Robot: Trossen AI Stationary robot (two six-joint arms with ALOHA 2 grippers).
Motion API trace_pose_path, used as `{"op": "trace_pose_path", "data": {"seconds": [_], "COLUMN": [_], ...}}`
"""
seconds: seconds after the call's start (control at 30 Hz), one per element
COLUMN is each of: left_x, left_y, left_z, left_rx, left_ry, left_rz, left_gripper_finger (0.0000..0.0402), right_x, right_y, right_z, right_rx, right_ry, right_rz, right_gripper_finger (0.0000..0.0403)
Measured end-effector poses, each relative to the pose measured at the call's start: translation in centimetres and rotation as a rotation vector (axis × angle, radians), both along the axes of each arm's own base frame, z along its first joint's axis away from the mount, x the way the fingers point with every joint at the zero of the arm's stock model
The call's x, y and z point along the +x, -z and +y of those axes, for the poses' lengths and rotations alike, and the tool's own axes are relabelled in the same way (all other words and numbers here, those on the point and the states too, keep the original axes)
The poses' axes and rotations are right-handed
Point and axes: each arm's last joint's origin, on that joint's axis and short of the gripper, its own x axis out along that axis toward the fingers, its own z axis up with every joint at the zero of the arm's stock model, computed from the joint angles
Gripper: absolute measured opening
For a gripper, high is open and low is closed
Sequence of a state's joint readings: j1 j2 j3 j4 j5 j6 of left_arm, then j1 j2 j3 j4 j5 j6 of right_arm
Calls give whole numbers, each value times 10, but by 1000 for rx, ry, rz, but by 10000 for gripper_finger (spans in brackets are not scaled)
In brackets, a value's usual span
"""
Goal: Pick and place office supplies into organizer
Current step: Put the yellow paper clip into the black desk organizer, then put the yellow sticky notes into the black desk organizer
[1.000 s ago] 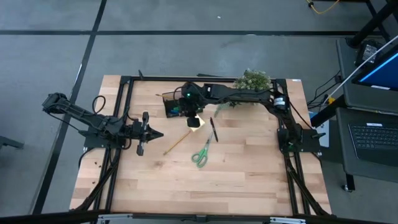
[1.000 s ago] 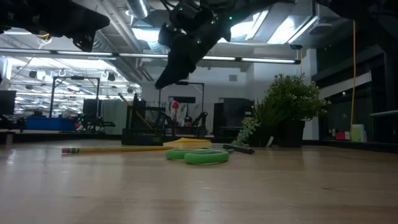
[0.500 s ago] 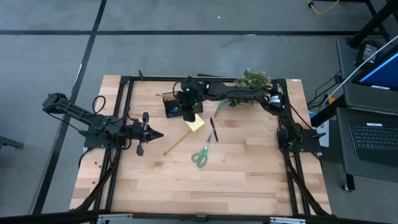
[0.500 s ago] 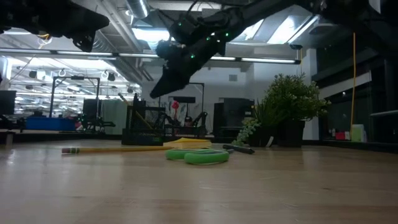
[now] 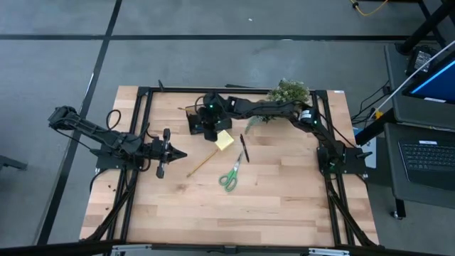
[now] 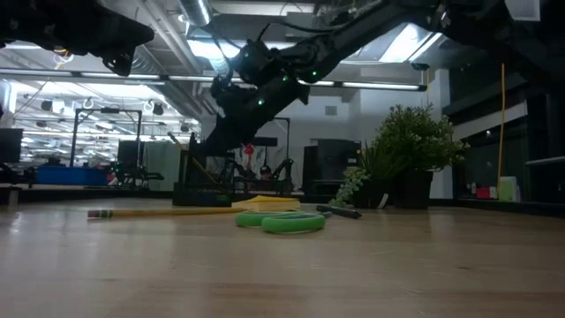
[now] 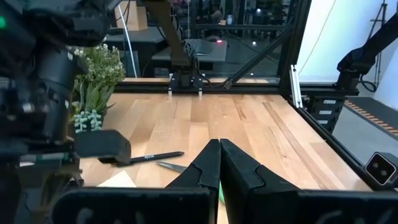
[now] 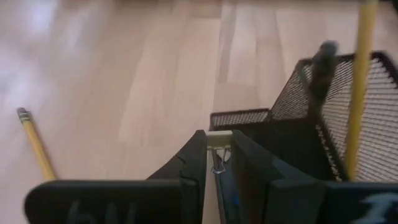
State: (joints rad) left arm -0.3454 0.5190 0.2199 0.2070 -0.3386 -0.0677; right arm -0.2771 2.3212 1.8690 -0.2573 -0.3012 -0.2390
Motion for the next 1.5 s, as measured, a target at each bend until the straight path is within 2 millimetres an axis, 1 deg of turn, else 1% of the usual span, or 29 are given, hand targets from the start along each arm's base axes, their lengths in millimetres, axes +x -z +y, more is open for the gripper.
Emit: {"op": "trace_pose_path", "data": {"seconds": [0.13,0.37,0.8,1.03,1.37,1.5], "left_x": [0,0,0,0,0,0], "left_y": [0,0,0,0,0,0], "left_z": [0,0,0,0,0,0], "left_rx": [1,1,1,1,0,0], "left_ry": [0,0,2,3,4,4], "left_rz": [1,1,1,1,1,1], "left_gripper_finger": [3,3,3,3,3,2], "right_x": [2,3,2,1,0,1], "right_y": [13,20,21,23,23,21], "right_z": [-1,-7,-7,-9,-9,-6], "right_rx": [6,-30,-31,-80,-74,-81], "right_ry": [1,48,48,114,117,106], "right_rz": [24,29,38,69,78,75], "right_gripper_finger": [64,64,65,85,108,109]}}
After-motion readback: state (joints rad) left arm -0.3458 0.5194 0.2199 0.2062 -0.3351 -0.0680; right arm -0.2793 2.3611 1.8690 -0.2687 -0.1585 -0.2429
